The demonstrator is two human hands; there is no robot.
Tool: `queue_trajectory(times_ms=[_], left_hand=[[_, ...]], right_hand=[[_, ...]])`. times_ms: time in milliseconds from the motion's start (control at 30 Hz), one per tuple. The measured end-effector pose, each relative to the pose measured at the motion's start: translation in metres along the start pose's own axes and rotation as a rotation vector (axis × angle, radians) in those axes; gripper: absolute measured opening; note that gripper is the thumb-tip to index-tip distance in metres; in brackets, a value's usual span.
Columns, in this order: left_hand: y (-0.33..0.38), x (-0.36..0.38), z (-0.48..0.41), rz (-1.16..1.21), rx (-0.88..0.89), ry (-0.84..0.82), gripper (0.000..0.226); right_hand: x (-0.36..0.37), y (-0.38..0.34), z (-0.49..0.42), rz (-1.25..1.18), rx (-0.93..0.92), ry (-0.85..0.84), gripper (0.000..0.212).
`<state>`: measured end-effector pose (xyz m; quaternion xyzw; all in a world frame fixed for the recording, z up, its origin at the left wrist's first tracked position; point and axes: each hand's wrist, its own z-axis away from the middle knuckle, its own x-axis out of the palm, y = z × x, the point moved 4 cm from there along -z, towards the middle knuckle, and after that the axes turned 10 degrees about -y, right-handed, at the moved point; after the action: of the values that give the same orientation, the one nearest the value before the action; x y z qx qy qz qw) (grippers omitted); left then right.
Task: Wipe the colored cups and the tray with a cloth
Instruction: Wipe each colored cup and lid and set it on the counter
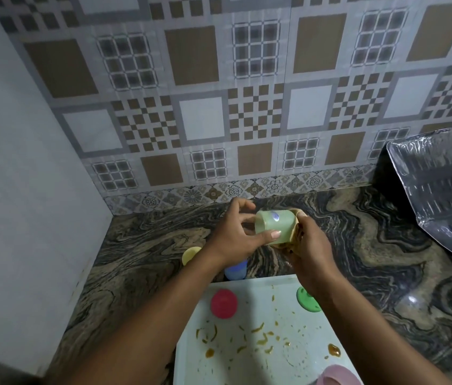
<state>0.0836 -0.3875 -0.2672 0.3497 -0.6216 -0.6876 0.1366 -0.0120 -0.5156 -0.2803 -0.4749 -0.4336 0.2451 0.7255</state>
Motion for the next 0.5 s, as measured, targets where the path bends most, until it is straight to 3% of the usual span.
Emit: queue_trajectory(times_ms=[100, 200, 333, 433, 500], left_hand=[[-0.005, 0.001, 0.0, -0.01, -0.035, -0.006, 0.073], [-0.007, 0.008, 0.009, -0.195, 0.086, -0.022, 0.06], [-0.015, 0.012, 0.016, -0.454, 0.22, 0.009, 0.068], [-0.02, 0.013, 0.015, -0.258, 0.088, 0.009, 0.067], [-0.022, 0.015, 0.015, -0.242, 0.107, 0.009, 0.062]], right_hand=[[0.001, 0.005, -0.003, 0.164, -0.075, -0.042, 0.037], [0.0, 0.008, -0.003, 0.306, -0.111, -0.058, 0.038], [-0.004, 0.014, -0.005, 0.369, -0.125, -0.083, 0.041], [-0.01, 0.017, -0.007, 0.335, -0.117, -0.074, 0.043], [-0.009, 0.021, -0.008, 0.366, -0.116, -0.086, 0.045]])
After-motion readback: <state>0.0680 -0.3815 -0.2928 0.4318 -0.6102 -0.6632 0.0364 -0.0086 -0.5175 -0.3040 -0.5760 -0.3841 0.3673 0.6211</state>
